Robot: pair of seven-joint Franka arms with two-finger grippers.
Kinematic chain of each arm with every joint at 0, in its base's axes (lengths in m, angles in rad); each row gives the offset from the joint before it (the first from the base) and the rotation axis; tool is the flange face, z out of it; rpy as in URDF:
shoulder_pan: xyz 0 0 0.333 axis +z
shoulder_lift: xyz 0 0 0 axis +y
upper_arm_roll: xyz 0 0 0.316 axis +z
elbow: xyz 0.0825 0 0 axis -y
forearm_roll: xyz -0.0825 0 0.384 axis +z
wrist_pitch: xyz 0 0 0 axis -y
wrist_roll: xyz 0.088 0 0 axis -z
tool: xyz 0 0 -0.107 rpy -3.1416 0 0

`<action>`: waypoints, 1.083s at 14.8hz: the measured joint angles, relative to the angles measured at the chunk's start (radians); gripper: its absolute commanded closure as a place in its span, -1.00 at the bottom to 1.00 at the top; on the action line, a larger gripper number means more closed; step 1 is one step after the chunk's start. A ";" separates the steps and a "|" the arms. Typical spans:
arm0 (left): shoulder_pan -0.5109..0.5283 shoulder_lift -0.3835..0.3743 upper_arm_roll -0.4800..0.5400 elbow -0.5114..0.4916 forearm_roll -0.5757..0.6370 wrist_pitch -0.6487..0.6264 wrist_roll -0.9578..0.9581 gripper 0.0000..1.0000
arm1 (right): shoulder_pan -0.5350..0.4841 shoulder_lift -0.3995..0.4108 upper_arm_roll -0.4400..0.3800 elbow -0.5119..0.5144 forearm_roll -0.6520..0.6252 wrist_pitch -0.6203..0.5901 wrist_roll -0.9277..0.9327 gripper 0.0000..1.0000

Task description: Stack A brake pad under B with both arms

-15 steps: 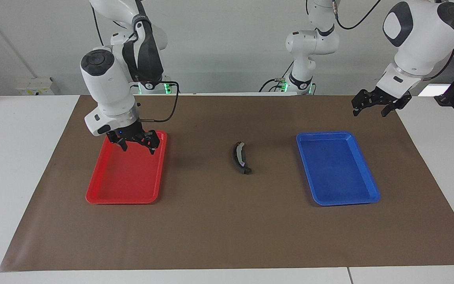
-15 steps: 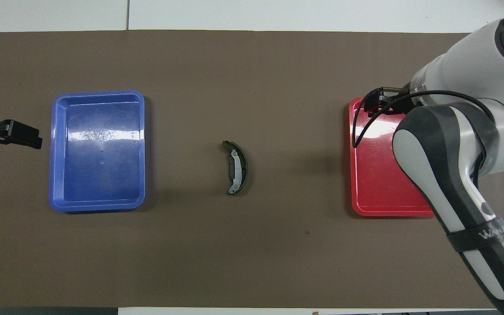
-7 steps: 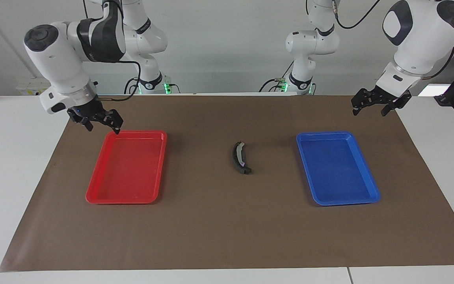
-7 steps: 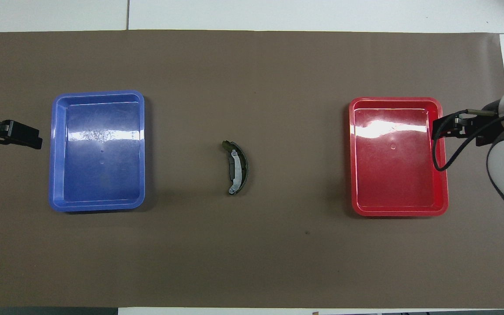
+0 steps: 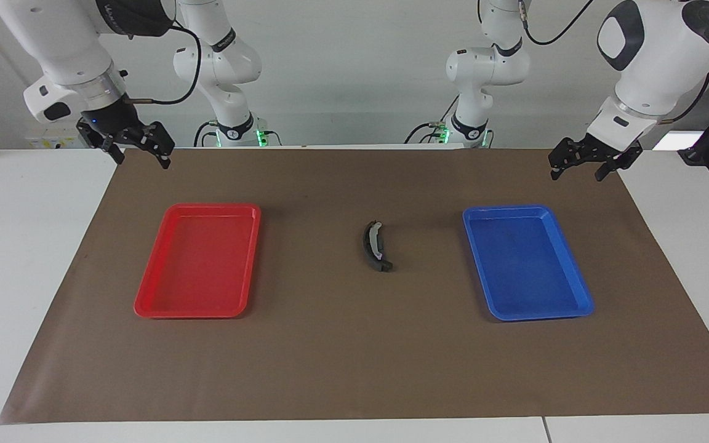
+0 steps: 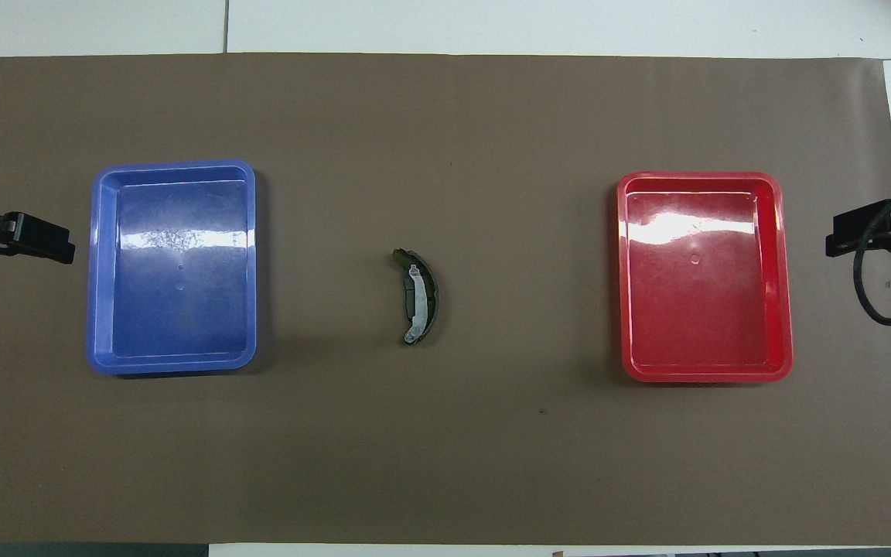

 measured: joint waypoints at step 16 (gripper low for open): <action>0.002 0.000 0.002 0.000 0.000 0.000 0.000 -1.00 | 0.025 0.027 0.013 0.047 -0.035 -0.026 -0.038 -0.98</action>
